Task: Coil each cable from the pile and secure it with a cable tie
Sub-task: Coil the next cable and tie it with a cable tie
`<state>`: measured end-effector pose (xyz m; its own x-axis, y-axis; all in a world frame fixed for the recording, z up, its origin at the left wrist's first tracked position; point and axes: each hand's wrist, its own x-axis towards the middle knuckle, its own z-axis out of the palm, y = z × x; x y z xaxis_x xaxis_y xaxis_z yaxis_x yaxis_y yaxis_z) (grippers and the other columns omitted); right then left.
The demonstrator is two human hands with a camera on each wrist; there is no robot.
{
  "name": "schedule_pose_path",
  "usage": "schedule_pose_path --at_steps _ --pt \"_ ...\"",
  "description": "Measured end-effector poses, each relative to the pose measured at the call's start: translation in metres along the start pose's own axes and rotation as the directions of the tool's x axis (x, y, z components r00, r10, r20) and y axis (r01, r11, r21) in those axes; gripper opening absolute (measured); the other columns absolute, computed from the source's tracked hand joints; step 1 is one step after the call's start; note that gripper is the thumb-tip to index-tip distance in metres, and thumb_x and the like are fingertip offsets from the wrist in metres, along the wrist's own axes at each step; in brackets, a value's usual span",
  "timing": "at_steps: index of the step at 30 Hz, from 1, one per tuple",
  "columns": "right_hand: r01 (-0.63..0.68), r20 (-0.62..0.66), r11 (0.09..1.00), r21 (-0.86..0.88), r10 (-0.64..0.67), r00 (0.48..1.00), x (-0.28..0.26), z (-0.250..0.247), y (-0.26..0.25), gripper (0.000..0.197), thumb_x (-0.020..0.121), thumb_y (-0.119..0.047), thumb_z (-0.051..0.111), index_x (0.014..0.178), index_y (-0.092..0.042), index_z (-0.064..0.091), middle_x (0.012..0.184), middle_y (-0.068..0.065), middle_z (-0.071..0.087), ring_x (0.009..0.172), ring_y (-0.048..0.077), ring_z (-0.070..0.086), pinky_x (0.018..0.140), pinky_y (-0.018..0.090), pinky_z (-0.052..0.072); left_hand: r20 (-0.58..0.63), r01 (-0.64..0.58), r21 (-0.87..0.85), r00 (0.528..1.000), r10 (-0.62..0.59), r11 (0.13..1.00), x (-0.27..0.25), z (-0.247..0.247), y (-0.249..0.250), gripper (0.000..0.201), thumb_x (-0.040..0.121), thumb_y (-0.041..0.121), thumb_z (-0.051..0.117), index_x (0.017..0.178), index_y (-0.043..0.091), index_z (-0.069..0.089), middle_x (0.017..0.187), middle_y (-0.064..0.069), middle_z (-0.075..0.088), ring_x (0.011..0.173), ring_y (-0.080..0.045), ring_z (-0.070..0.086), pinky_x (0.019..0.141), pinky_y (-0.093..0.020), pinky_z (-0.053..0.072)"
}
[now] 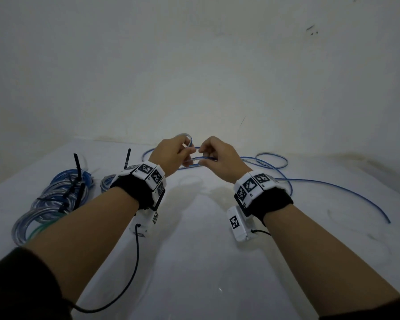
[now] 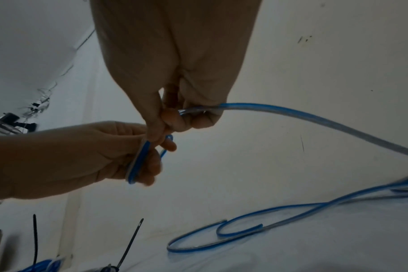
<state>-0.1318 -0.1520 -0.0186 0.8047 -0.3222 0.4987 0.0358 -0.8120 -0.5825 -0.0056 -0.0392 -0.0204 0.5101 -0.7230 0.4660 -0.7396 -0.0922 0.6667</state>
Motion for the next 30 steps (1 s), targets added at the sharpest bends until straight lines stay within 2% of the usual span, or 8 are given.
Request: schedule_pose_path --at_steps 5,9,11,13,18,21,24,30 --pt "0.089 -0.189 0.987 -0.132 -0.113 0.975 0.003 -0.011 0.006 0.006 0.081 -0.011 0.068 0.086 -0.008 0.068 0.084 0.004 0.07 0.077 0.019 0.062 0.076 0.03 0.049 0.087 -0.015 0.134 0.996 0.003 0.991 -0.001 -0.004 0.003 0.028 0.098 0.023 0.041 0.08 0.012 0.059 0.061 -0.001 0.058 0.065 -0.016 0.054 0.065 -0.029 0.04" --pt "0.055 -0.333 0.979 -0.199 -0.121 0.935 0.0 -0.019 0.024 0.008 0.085 -0.009 0.061 0.088 -0.007 0.067 0.087 0.004 0.069 0.081 0.019 0.062 0.081 0.042 0.05 0.101 0.082 -0.074 0.992 -0.074 0.994 0.0 -0.008 0.001 0.039 0.101 0.023 0.033 0.087 0.004 0.064 0.08 -0.004 0.065 0.074 -0.021 0.055 0.078 -0.036 0.048" --pt "0.007 -0.353 0.974 -0.227 -0.089 0.931 -0.002 -0.023 0.033 0.009 0.087 -0.007 0.057 0.089 -0.006 0.066 0.088 0.006 0.067 0.083 0.021 0.06 0.082 0.047 0.048 0.118 0.127 -0.155 0.987 -0.109 0.98 -0.002 -0.01 0.004 0.042 0.101 0.024 0.034 0.076 0.008 0.063 0.064 0.003 0.054 0.057 -0.007 0.048 0.06 -0.022 0.044" --pt "-0.058 -0.344 0.962 -0.267 -0.039 0.938 -0.004 -0.025 0.039 0.012 0.09 -0.007 0.054 0.089 -0.006 0.065 0.088 0.007 0.067 0.084 0.025 0.06 0.082 0.05 0.046 0.167 0.166 -0.23 0.977 -0.129 0.959 -0.003 -0.013 0.008 0.045 0.101 0.029 0.036 0.067 0.01 0.059 0.05 0.008 0.04 0.04 -0.002 0.036 0.048 -0.018 0.031" --pt "-0.136 -0.271 0.973 -0.185 0.082 0.959 -0.008 -0.019 0.043 0.019 0.095 -0.008 0.045 0.091 -0.004 0.063 0.085 0.008 0.069 0.085 0.028 0.062 0.085 0.045 0.046 0.275 0.264 -0.463 0.95 -0.147 0.846 -0.004 -0.017 0.019 0.038 0.101 0.024 0.036 0.068 0.011 0.05 0.042 0.014 0.028 0.038 -0.004 0.024 0.043 -0.017 0.025" --pt "-0.202 -0.242 0.979 -0.025 0.19 0.951 -0.013 -0.014 0.04 0.025 0.099 -0.014 0.039 0.091 -0.005 0.061 0.073 0.003 0.063 0.084 0.029 0.061 0.079 0.035 0.044 0.265 0.293 -0.578 0.95 -0.164 0.762 -0.003 -0.019 0.024 0.037 0.102 0.029 0.033 0.07 0.015 0.047 0.044 0.012 0.027 0.041 -0.007 0.022 0.043 -0.017 0.029" --pt "-0.254 -0.225 0.961 0.108 0.273 0.935 -0.018 -0.011 0.041 0.029 0.101 -0.024 0.037 0.096 -0.007 0.06 0.069 -0.002 0.056 0.079 0.022 0.057 0.068 0.021 0.04 0.251 0.321 -0.689 0.947 -0.201 0.65 -0.001 -0.023 0.024 0.038 0.102 0.03 0.031 0.071 0.014 0.048 0.044 0.01 0.029 0.04 -0.007 0.023 0.043 -0.017 0.032" --pt "-0.254 -0.234 0.966 0.039 0.256 0.938 -0.021 -0.013 0.052 0.018 0.094 -0.021 0.054 0.105 -0.008 0.05 0.095 0.005 0.059 0.088 0.021 0.057 0.079 0.031 0.044 0.218 0.302 -0.852 0.947 -0.234 0.427 0.001 -0.026 0.019 0.032 0.097 0.015 0.027 0.074 0.013 0.047 0.044 0.009 0.031 0.035 -0.005 0.024 0.042 -0.018 0.034"
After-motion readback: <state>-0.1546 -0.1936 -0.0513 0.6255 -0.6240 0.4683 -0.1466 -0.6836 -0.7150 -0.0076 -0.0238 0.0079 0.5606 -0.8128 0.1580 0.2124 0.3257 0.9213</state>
